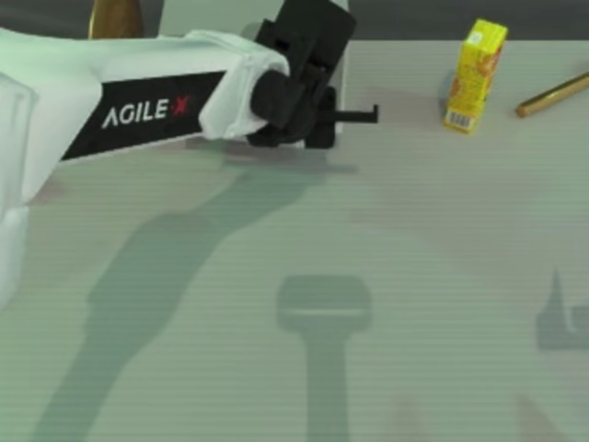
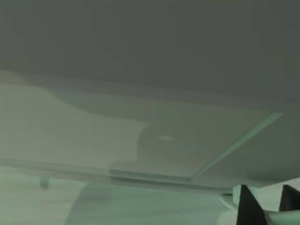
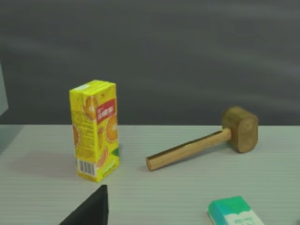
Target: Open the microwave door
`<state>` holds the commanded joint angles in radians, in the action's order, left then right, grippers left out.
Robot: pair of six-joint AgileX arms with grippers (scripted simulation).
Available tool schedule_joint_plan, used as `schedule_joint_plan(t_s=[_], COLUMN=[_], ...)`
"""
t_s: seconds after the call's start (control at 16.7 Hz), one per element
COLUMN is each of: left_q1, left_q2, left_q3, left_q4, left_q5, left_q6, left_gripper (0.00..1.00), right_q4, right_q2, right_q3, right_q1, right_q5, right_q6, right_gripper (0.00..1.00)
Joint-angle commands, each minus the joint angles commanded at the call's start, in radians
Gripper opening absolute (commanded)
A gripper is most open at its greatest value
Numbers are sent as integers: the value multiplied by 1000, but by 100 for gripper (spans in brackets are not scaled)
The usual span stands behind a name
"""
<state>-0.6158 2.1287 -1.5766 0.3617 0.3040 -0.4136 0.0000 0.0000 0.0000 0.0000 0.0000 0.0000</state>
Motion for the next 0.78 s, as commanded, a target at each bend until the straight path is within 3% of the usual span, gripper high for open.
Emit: schedule_joint_plan(t_s=[0.78], left_q1=[-5], left_q2=[-4], left_q3=[10], left_q4=[-6], left_q5=[-12], left_q6=[5], left_gripper=[0], right_q4=[0], right_q2=[0], right_q3=[0], right_q1=[0], right_q5=[0], right_q6=[0], right_gripper=[100])
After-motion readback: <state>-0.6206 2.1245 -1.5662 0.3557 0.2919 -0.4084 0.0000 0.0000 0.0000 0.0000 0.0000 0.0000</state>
